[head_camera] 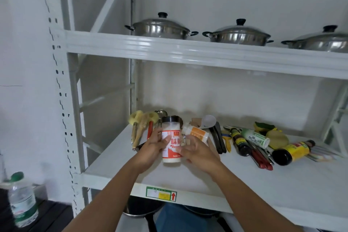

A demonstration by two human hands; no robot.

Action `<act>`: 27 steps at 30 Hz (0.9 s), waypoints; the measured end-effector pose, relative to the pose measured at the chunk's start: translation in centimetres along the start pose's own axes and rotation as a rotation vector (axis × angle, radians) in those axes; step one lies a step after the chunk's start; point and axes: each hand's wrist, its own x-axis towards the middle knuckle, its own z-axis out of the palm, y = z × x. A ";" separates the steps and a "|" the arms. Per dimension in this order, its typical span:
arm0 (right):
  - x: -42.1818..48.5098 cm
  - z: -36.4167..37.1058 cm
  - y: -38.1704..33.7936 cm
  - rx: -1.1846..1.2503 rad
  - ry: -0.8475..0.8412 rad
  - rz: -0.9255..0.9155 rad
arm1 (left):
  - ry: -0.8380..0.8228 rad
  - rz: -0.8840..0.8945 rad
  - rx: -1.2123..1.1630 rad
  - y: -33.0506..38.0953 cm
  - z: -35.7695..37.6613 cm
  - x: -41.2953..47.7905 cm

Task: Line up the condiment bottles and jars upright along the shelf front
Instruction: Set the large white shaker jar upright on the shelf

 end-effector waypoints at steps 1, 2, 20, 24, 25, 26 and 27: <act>-0.3 0.3 0.0 0.040 -0.013 0.007 | -0.004 -0.003 -0.022 -0.1 0.0 -0.3; -0.3 0.5 0.3 0.055 -0.022 0.015 | -0.011 -0.007 -0.042 -0.2 -0.1 -0.6; 1.0 3.2 3.7 -0.101 0.002 -0.059 | 0.020 0.015 -0.112 -3.3 -0.6 -1.4; 1.9 3.3 4.7 -0.080 0.038 -0.083 | 0.131 0.057 -0.049 -4.1 0.0 -0.9; 2.1 3.4 5.0 -0.075 0.048 -0.094 | 0.179 0.068 -0.023 -4.4 0.2 -0.9; 2.3 3.6 5.3 -0.076 0.062 -0.106 | 0.240 0.083 0.009 -4.8 0.3 -0.9; 2.5 3.7 5.7 -0.085 0.079 -0.119 | 0.306 0.098 0.043 -5.2 0.4 -0.9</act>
